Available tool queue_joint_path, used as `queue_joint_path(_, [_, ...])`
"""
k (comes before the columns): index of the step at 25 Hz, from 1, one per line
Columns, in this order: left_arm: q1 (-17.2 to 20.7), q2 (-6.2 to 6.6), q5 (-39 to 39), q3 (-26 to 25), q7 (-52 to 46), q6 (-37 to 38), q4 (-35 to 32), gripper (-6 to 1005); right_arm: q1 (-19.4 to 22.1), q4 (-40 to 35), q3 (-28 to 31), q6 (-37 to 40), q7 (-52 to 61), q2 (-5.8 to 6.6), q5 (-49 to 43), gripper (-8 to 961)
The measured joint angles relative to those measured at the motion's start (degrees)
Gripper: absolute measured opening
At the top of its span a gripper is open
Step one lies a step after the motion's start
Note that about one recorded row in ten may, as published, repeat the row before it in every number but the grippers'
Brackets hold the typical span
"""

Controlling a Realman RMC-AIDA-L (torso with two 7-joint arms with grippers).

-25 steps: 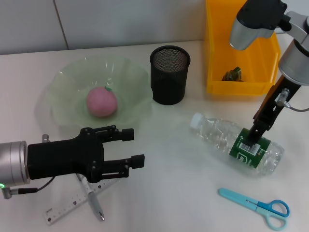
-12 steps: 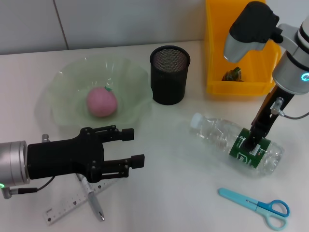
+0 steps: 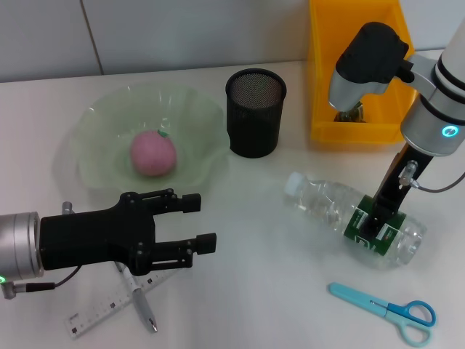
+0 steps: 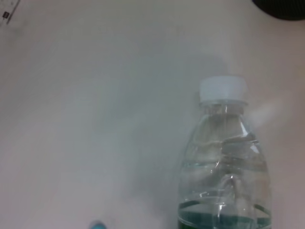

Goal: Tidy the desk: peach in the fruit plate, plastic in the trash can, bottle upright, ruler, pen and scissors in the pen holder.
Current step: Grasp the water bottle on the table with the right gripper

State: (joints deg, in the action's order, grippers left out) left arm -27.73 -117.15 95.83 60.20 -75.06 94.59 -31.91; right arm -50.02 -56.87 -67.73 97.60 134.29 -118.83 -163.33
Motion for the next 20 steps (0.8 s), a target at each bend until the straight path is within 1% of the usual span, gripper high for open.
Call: queue_joint_path(20, [0.0,0.04,0.1,0.0,0.5,0.0,0.0,740,-0.2,4.4,-0.9,-3.5,0.0,-0.06,0.0,789])
